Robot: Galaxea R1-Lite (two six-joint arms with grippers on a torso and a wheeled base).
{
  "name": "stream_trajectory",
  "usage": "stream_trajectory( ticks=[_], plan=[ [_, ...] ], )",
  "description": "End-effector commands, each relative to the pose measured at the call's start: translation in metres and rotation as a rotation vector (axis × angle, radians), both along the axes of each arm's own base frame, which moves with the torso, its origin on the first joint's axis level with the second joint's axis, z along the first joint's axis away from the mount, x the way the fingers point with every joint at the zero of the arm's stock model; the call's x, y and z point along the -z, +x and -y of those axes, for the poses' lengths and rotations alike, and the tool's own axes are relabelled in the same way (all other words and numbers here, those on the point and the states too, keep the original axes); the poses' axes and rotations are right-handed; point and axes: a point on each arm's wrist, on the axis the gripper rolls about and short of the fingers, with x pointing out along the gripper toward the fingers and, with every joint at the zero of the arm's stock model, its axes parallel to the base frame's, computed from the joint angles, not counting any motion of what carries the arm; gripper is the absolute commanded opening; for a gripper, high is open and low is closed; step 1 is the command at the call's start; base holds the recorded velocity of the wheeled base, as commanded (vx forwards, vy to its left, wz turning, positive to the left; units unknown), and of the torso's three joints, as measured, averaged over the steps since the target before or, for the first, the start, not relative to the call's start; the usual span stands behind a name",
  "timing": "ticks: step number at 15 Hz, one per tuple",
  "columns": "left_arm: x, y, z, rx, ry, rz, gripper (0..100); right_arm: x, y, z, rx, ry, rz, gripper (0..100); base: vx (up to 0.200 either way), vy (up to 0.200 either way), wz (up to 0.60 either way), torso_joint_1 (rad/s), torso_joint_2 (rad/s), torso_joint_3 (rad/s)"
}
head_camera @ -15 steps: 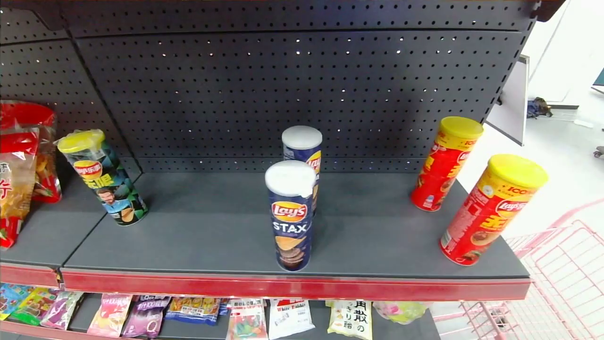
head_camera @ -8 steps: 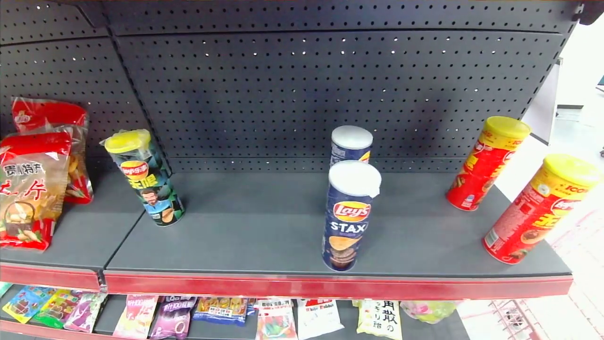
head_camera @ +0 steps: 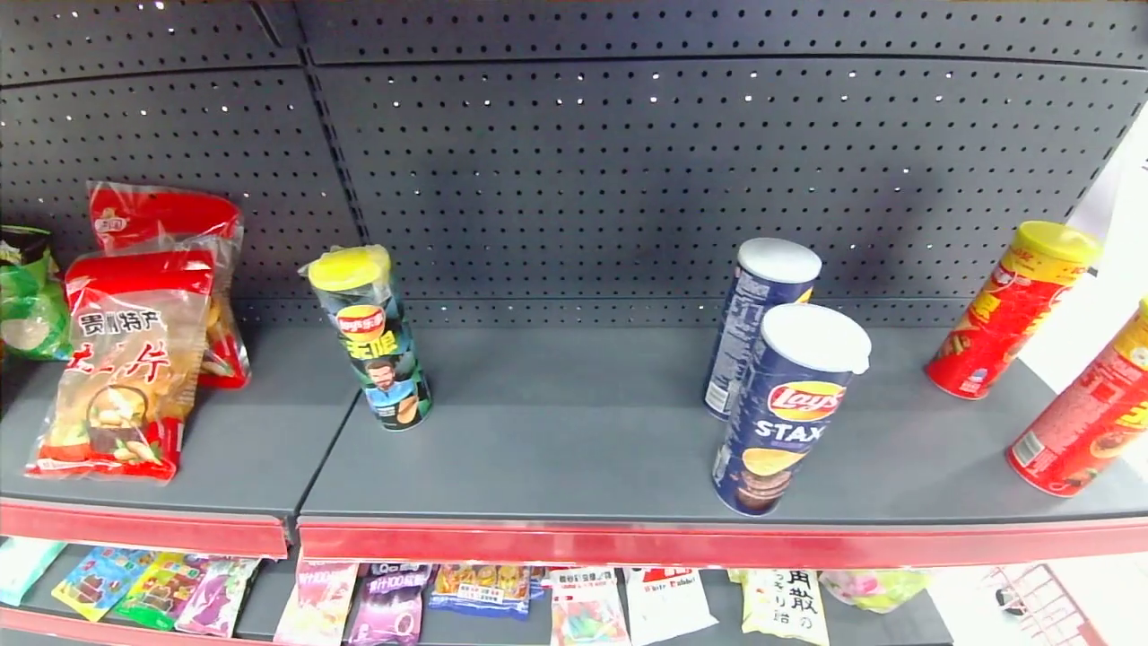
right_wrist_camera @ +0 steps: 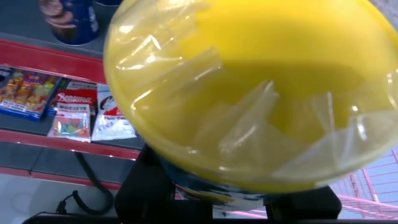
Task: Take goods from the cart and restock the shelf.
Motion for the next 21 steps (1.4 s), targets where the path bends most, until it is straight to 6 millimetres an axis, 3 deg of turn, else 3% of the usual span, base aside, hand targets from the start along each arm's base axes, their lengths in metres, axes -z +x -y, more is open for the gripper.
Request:
stream_trajectory(
  ticks=[1,15,21],
  plan=[
    [0.0,0.0001,0.0,-0.001,0.0,-0.001,100,0.0,0.0001,0.0,0.001,-0.001,0.0,0,0.0,0.2,0.0,0.002,0.0,-0.002],
    [0.0,-0.0001,0.0,-0.001,0.002,0.001,100,0.0004,0.0004,-0.0001,0.0,-0.001,-0.003,0,0.0,0.2,0.0,0.003,0.0,0.002],
    [-0.0004,0.0,0.0,-0.003,0.01,0.002,100,0.0028,0.0012,-0.0002,-0.009,-0.004,-0.005,0,0.0,0.0,0.0,0.0,0.0,0.0]
  ],
)
